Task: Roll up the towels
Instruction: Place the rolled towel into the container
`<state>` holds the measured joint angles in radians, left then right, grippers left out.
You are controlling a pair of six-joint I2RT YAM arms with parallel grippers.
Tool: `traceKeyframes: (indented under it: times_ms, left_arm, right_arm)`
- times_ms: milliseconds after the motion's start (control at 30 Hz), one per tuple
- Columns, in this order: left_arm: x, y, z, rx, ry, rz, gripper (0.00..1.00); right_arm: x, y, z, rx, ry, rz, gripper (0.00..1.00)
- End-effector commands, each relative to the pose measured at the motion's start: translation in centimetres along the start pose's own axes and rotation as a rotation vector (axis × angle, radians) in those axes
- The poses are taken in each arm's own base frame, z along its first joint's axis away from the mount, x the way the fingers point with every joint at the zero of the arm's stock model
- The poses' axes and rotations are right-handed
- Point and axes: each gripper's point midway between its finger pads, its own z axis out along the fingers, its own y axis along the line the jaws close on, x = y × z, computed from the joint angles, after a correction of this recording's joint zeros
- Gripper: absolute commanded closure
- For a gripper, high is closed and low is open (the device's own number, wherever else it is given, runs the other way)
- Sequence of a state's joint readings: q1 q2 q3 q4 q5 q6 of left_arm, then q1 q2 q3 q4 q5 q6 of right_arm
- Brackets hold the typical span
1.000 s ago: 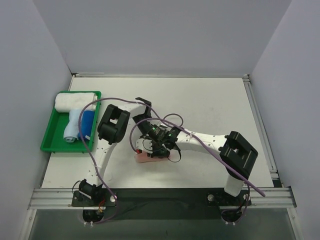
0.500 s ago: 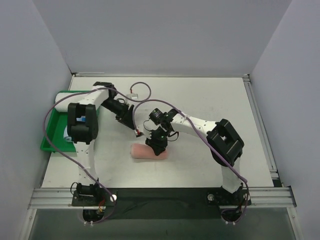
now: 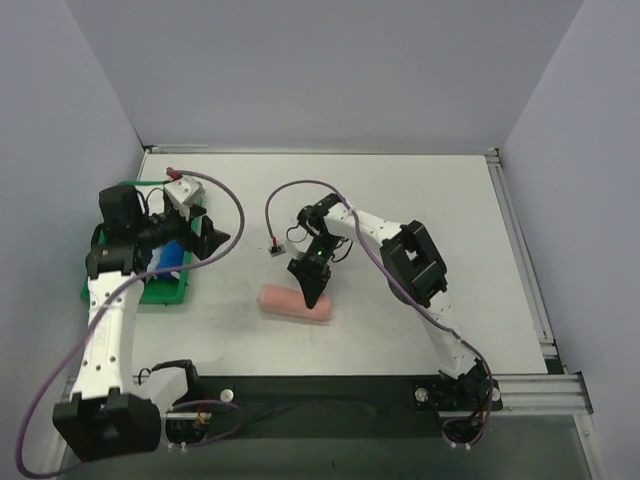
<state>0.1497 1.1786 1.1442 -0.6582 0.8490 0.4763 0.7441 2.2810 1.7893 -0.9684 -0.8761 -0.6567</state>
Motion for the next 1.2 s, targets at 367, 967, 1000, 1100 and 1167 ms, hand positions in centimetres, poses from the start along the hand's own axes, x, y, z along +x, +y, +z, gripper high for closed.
traceKeyframes:
  times_ms: [367,967,1000,1100,1167]
  left_arm:
    - [11.3,-15.5,7.6,0.401,0.221,0.850,0.03]
    - [18.1,-15.6,15.7,0.367,0.268,1.099,0.11]
    - [19.0,-15.7,15.4,0.389,0.304,1.067,0.17]
    - [20.4,-16.4,14.7,0.464,0.392,0.989,0.38]
    - [21.1,-17.1,13.9,0.528,0.453,0.929,0.44]
  right_arm:
    - [4.8,-2.4,3.1,-0.245,0.158,0.328,1.00]
    - [4.1,-4.2,2.8,-0.237,0.124,0.377,1.00]
    - [3.6,-4.2,2.5,-0.230,0.115,0.413,1.00]
    - [1.3,-4.4,0.2,-0.212,0.020,0.430,0.87]
    - [-0.3,-4.8,-2.5,-0.189,-0.077,0.472,0.72]
